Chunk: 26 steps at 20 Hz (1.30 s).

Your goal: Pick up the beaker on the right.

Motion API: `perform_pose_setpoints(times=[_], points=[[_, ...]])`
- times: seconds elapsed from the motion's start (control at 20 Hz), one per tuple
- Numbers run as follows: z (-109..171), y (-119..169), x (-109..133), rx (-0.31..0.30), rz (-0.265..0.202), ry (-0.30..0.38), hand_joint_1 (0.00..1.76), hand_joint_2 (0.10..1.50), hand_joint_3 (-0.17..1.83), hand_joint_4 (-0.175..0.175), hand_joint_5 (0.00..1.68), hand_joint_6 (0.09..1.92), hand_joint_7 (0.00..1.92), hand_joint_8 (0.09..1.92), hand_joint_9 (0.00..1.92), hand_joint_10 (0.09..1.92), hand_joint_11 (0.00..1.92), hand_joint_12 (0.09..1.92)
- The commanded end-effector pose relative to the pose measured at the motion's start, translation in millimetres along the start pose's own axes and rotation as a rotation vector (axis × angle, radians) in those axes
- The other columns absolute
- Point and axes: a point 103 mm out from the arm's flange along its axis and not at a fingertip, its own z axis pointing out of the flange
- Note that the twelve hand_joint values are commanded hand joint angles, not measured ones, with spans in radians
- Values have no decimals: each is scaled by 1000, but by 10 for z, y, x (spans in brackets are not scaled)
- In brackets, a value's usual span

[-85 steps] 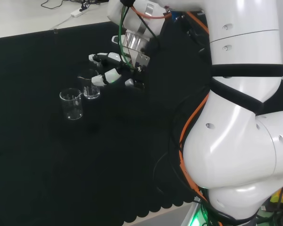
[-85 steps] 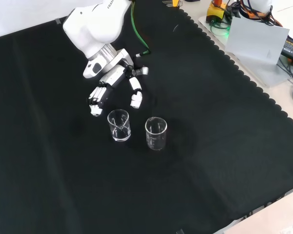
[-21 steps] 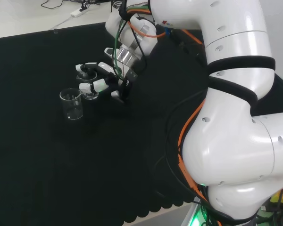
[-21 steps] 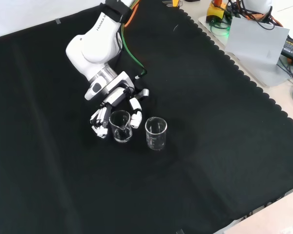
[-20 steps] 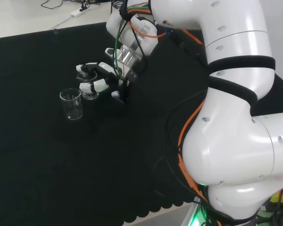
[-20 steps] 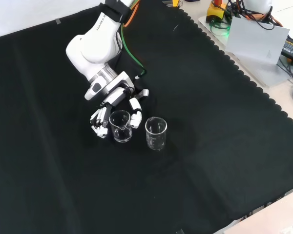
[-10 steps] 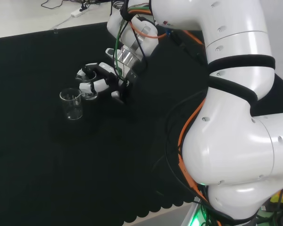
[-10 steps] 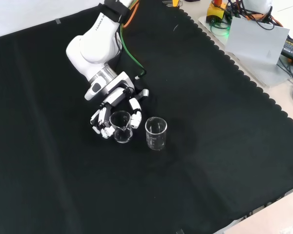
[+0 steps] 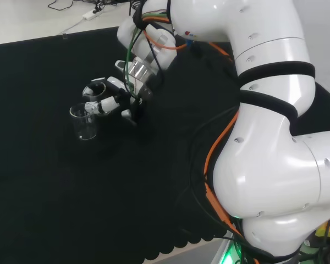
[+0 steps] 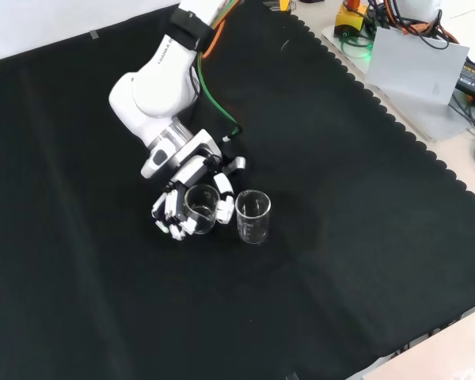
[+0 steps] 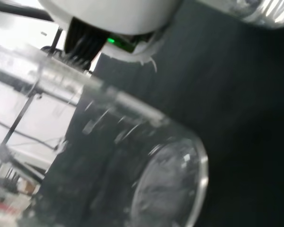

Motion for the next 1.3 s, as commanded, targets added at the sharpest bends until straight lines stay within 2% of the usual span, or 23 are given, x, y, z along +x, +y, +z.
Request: perform_pose_setpoints(times=[0.05, 0.15, 0.25, 0.3, 0.4, 0.5, 0.6, 0.7, 0.95, 1.15, 1.25, 1.3], points=[[-325, -225, -107, -46, 6, 41, 1096, 562, 772, 1, 653, 1024, 572, 532, 612, 514, 97, 1329], [-360, -245, -91, -92, 10, 42, 1066, 595, 773, 9, 699, 1015, 592, 541, 624, 521, 104, 1331], [-395, -246, -57, -139, 12, 27, 1054, 770, 554, 118, 941, 964, 820, 546, 774, 525, 243, 1313], [-412, -242, -34, -161, 15, 6, 1058, 814, 478, 147, 1023, 916, 994, 526, 899, 507, 378, 1267], [-456, -235, 8, -191, 20, -23, 1067, 838, 427, 169, 1104, 856, 1317, 455, 1181, 434, 696, 1127], [-518, -234, 41, -215, 22, -49, 1079, 813, 456, 175, 1149, 811, 1540, 398, 1426, 353, 1018, 964], [-604, -240, 72, -237, 18, -59, 1092, 769, 517, 175, 1184, 776, 1681, 395, 1622, 342, 1287, 816], [-690, -255, 100, -252, 9, -65, 1100, 739, 562, 175, 1202, 764, 1743, 419, 1720, 354, 1413, 743], [-888, -333, 173, -267, -7, -82, 1107, 709, 606, 175, 1219, 752, 1767, 453, 1773, 365, 1482, 702], [-974, -376, 259, -281, -22, -48, 1109, 703, 615, 175, 1223, 749, 1766, 460, 1777, 365, 1486, 697], [-1000, -389, 310, -277, -29, -36, 1109, 701, 619, 175, 1224, 749, 1765, 462, 1776, 364, 1485, 695], [-926, -341, 353, -256, -35, -57, 1110, 699, 620, 175, 1224, 750, 1764, 462, 1775, 363, 1483, 694]])
